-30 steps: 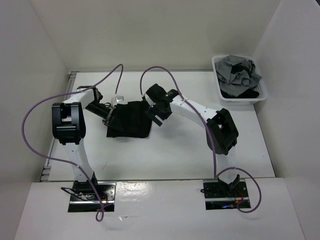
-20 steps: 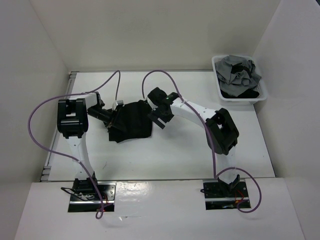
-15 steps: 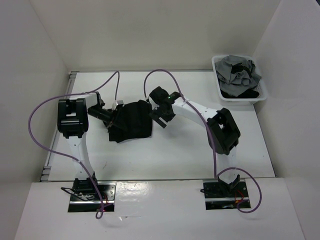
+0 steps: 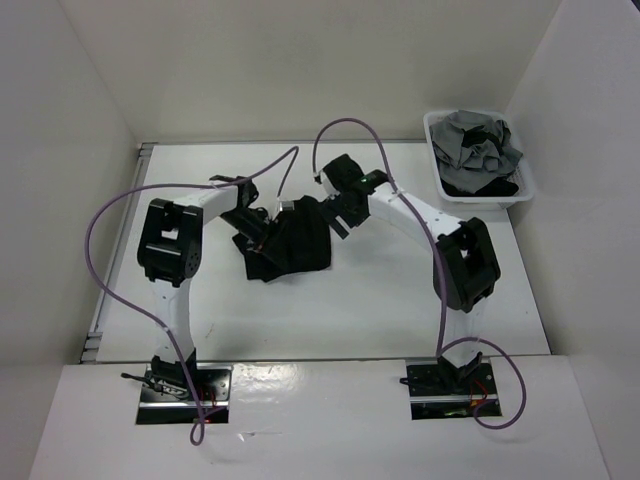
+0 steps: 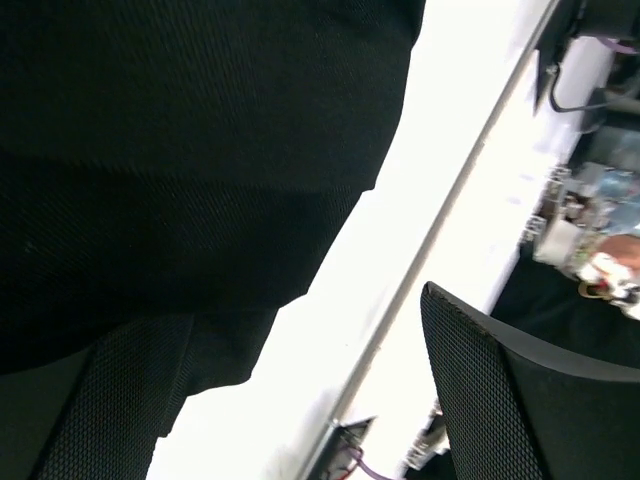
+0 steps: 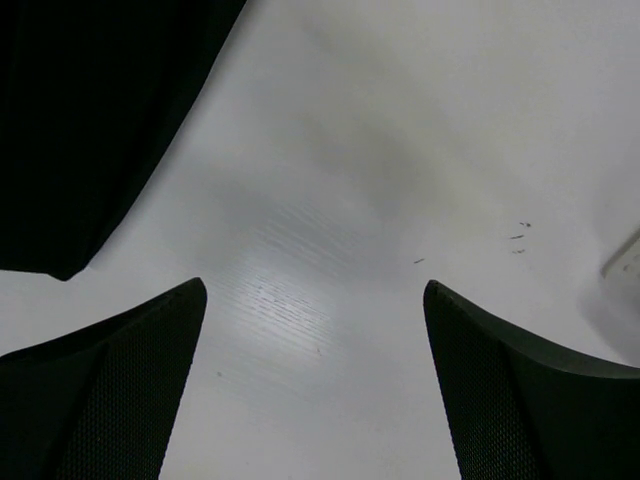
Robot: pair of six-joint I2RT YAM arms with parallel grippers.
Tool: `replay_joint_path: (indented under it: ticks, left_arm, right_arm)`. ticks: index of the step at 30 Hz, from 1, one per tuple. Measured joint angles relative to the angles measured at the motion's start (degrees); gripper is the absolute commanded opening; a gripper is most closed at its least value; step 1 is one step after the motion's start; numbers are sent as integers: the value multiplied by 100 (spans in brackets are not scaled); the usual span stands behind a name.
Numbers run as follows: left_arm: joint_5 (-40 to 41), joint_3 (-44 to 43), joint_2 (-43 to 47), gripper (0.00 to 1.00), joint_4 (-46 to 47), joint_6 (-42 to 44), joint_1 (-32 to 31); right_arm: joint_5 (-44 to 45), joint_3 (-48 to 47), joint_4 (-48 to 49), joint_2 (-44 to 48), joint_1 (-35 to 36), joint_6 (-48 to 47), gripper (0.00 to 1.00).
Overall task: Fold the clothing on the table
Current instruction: Fold the skirt
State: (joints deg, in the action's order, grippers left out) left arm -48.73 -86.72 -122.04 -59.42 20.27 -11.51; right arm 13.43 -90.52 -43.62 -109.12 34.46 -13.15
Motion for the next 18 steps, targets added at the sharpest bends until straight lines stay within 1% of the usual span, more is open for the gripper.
replay_joint_path:
  ticks: [2, 6, 10, 13, 16, 18]
  left_arm:
    - [52, -81, 0, 100, 101, -46, -76]
    - [186, -208, 57, 100, 199, -90, -31]
    - [463, -343, 522, 100, 184, -83, 251]
    - [595, -634, 1224, 100, 44, -98, 654]
    - [741, -1025, 2168, 100, -13, -131, 1137]
    - [881, -1088, 2898, 100, 66, -243, 1537]
  right_arm:
    - [4, 2, 2, 103, -116, -2, 93]
    - [39, 22, 17, 334, -306, -2, 93]
    - [39, 111, 37, 616, -461, -2, 94]
    - [-11, 153, 46, 787, -673, -4, 95]
    - [-136, 251, 59, 1005, -1054, -4, 97]
    - [-245, 339, 76, 1174, -1355, 0, 98]
